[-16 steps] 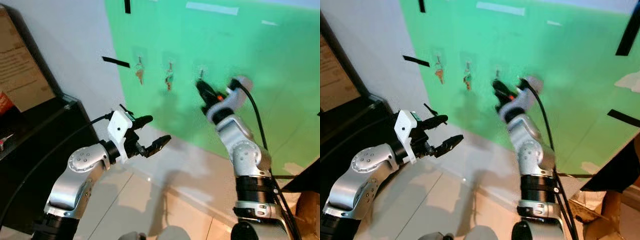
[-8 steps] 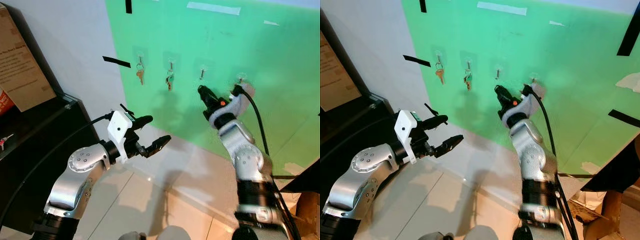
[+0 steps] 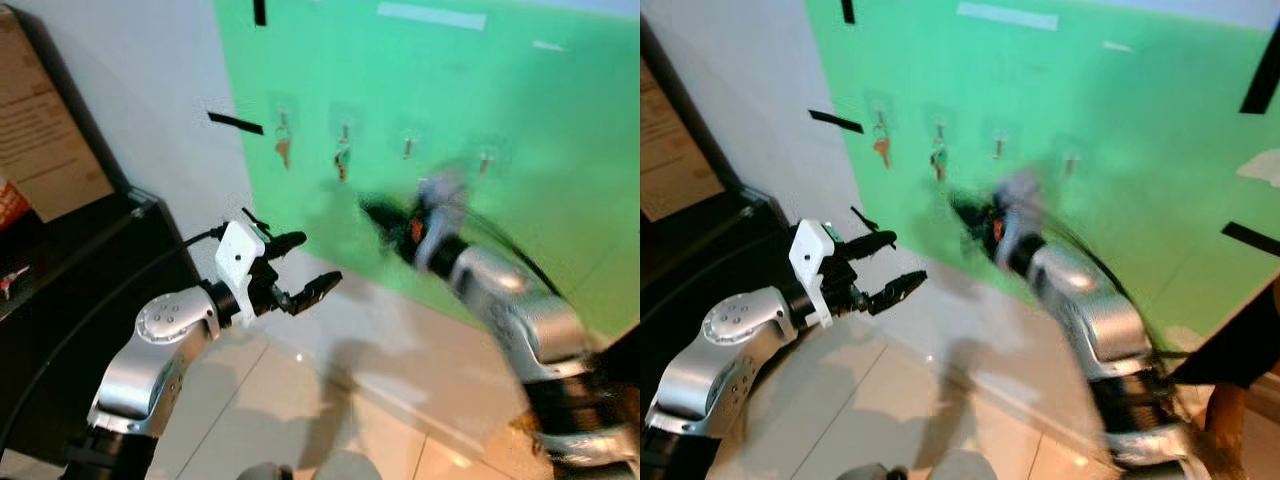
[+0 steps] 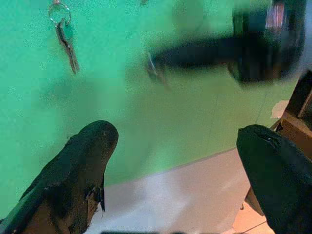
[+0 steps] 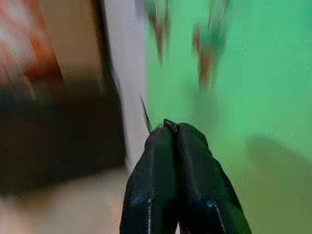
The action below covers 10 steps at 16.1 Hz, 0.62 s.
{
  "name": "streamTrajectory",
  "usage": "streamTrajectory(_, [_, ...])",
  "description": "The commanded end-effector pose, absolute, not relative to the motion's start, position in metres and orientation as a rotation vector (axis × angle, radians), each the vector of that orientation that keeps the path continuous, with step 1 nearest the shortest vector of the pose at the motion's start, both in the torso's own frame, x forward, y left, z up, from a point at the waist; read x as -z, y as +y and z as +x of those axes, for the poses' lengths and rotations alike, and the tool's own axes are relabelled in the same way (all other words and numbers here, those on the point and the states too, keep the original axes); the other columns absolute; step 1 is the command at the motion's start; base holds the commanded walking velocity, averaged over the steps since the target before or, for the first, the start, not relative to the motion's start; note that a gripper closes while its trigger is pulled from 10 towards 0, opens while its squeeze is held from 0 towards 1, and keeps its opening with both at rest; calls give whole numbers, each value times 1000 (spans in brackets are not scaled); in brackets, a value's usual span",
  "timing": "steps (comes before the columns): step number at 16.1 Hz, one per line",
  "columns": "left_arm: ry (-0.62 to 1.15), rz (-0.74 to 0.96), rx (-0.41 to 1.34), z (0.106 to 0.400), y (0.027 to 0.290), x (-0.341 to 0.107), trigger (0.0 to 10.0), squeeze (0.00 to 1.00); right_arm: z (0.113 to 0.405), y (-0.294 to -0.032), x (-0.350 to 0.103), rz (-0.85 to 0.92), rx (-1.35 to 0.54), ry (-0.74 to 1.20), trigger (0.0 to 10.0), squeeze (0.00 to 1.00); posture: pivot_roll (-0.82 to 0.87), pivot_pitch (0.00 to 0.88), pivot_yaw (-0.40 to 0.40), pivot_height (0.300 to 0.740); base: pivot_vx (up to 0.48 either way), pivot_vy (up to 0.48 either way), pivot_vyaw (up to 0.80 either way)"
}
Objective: Hang keys on a hook
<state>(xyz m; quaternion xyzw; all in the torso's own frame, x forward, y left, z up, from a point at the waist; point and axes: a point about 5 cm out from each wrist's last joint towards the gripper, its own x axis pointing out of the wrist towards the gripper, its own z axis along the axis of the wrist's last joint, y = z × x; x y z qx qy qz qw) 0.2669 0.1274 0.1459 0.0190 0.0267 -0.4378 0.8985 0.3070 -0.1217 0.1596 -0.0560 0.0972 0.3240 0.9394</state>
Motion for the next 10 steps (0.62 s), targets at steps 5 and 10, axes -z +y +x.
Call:
streamTrajectory(5, [52, 42, 919, 268, 126, -150, 10000, 0, 289, -128, -132, -427, -764, 407, 10000, 0, -32, 0, 67, 740, 0, 0, 0])
streamTrajectory(10, [67, 94, 927, 265, 131, -149, 10000, 0, 320, -137, -179, -155, -489, 137, 10000, 0, -32, 0, 68, 740, 0, 0, 0])
